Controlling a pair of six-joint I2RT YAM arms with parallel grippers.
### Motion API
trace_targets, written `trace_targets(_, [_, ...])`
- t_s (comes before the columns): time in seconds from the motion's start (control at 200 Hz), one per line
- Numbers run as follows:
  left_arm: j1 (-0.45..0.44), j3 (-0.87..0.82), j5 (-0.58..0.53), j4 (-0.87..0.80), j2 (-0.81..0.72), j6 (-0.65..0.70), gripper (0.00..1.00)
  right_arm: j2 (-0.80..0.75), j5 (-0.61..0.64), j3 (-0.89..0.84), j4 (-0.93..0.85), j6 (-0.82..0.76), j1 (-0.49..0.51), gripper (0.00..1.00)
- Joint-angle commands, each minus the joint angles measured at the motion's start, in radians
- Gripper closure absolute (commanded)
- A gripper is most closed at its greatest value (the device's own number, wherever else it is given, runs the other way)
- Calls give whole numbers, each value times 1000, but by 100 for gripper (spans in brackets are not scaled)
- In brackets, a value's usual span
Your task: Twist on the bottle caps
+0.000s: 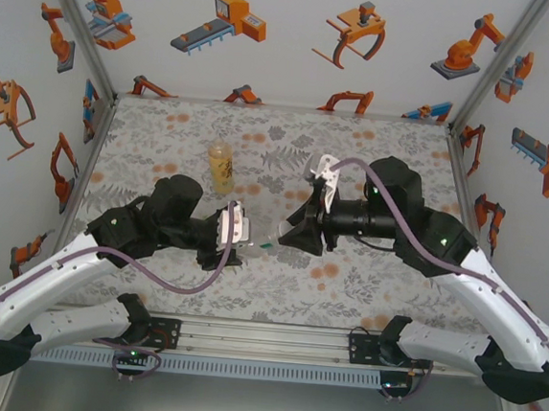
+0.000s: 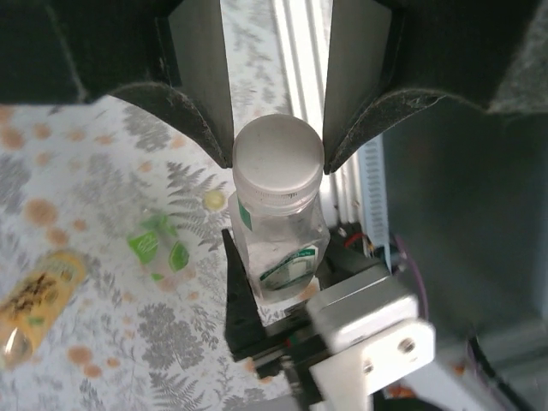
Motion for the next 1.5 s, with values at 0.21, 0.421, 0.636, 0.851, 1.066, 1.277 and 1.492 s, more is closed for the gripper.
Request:
trace_targets(0.21, [-7, 10, -62, 87, 18, -15, 100, 65, 346, 32, -109, 1033, 1, 100])
trace_targets(0.421, [-7, 10, -66, 93, 21, -17, 100, 26, 405, -99, -24, 1319, -2, 94])
trace_targets(0.636, [-10, 9, -48, 96, 22, -29, 100, 39, 383, -23, -49, 1169, -2, 62])
trace_targets(0.851, [-10, -1, 1, 91, 17, -24, 100, 13, 341, 74, -61, 779, -3, 41])
trace_targets(1.066, [-10, -2, 74, 86, 24, -16, 100, -41, 257, 91, -39, 313, -3, 42])
trace_targets(1.277, [-13, -3, 131, 85, 26, -10, 100, -61, -17, 136, -105, -190, -3, 42])
trace_targets(1.492, [-15, -3, 180, 77, 16, -1, 100, 0, -151, 236, -288, -567, -3, 39])
